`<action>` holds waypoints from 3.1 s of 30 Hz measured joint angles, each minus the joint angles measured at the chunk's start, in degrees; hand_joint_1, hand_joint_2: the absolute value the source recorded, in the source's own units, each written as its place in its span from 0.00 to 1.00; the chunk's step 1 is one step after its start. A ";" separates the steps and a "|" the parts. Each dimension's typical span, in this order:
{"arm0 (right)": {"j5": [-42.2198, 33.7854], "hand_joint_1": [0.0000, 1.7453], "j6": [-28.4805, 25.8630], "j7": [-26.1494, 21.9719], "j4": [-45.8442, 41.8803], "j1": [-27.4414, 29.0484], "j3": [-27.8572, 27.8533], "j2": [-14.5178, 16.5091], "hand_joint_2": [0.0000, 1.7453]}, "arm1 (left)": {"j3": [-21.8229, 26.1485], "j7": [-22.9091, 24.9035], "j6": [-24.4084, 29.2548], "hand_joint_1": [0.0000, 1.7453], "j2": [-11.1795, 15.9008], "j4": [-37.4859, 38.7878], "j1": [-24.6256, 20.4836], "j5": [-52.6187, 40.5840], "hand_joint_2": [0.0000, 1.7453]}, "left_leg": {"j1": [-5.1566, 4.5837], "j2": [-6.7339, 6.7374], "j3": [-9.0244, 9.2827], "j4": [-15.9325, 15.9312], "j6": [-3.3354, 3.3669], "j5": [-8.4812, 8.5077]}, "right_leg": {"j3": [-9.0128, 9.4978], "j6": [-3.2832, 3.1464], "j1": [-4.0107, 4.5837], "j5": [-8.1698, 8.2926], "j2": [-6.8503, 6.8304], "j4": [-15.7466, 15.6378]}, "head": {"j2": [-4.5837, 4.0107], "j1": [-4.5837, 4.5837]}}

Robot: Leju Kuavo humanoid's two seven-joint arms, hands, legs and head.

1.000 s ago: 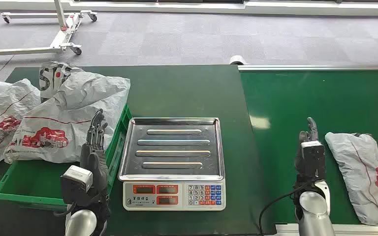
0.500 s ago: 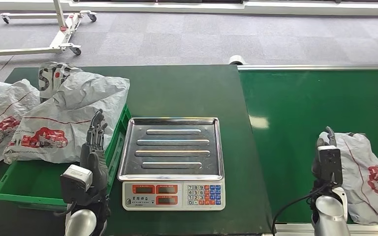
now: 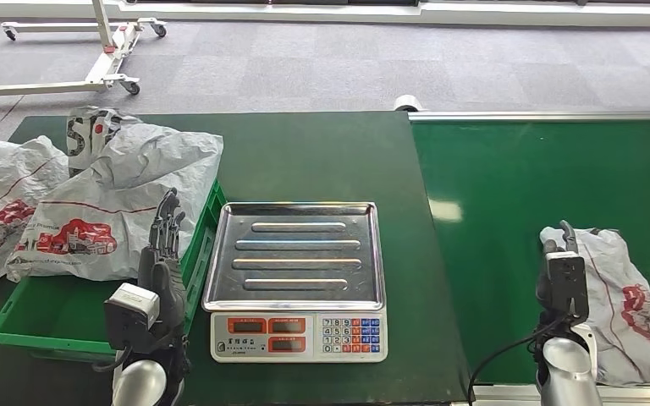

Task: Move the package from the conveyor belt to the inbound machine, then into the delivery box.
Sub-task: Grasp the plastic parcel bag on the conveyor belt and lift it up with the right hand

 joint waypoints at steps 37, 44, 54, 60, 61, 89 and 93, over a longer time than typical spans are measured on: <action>34.88 0.00 -25.35 7.84 31.43 -9.54 -5.98 -8.87 0.00 | -0.04 -0.86 -0.52 0.00 0.15 7.91 -2.78 1.30 0.00 | -0.16 -0.01 -0.05 0.01 0.20 0.09 | -0.03 0.10 -0.15 0.13 -0.05 -0.03 | 0.00 0.00; 34.88 0.00 -25.33 7.84 31.63 -9.55 -6.32 -8.85 0.00 | -0.04 -0.85 -0.52 0.00 0.17 8.09 -2.98 1.30 0.00 | -0.16 -0.01 -0.06 0.00 0.20 0.09 | -0.04 0.10 -0.15 0.12 -0.05 -0.02 | 0.00 -0.01; 34.88 0.00 -25.33 7.84 31.64 -9.55 -6.66 -8.84 0.00 | -0.04 -0.86 -0.52 0.00 0.17 8.12 -3.06 1.30 0.00 | -0.16 -0.01 -0.05 0.00 0.20 0.09 | -0.03 0.10 -0.15 0.13 -0.06 -0.02 | 0.00 0.00; 34.88 0.00 -25.33 7.84 31.65 -9.55 -6.78 -8.83 0.00 | -0.04 -0.85 -0.52 0.00 0.17 8.14 -3.09 1.30 0.00 | -0.16 -0.01 -0.05 0.00 0.20 0.10 | -0.03 0.10 -0.15 0.12 -0.05 -0.02 | 0.00 0.00; 34.88 0.00 -25.33 7.84 31.65 -9.55 -6.78 -8.83 0.00 | -0.04 -0.85 -0.52 0.00 0.17 8.15 -3.10 1.30 0.00 | -0.16 -0.01 -0.05 0.00 0.20 0.10 | -0.03 0.10 -0.15 0.12 -0.05 -0.02 | 0.00 0.00; 42.75 0.75 -16.10 11.00 48.42 -9.29 -5.29 3.91 1.00 | -3.57 0.57 0.70 0.00 0.89 6.75 -1.51 -0.62 0.00 | 1.21 1.39 2.75 -0.01 -0.66 -1.55 | 2.97 -0.79 1.06 -0.84 1.25 -0.62 | 0.00 0.24; 42.39 1.00 -16.11 10.34 48.51 -9.44 -5.29 4.44 1.00 | -3.82 0.49 0.72 0.00 0.91 6.80 -2.12 -0.56 0.00 | 1.26 1.48 3.24 -0.01 -0.67 -1.82 | 3.44 -0.91 1.15 -1.22 1.35 -0.64 | 0.00 0.24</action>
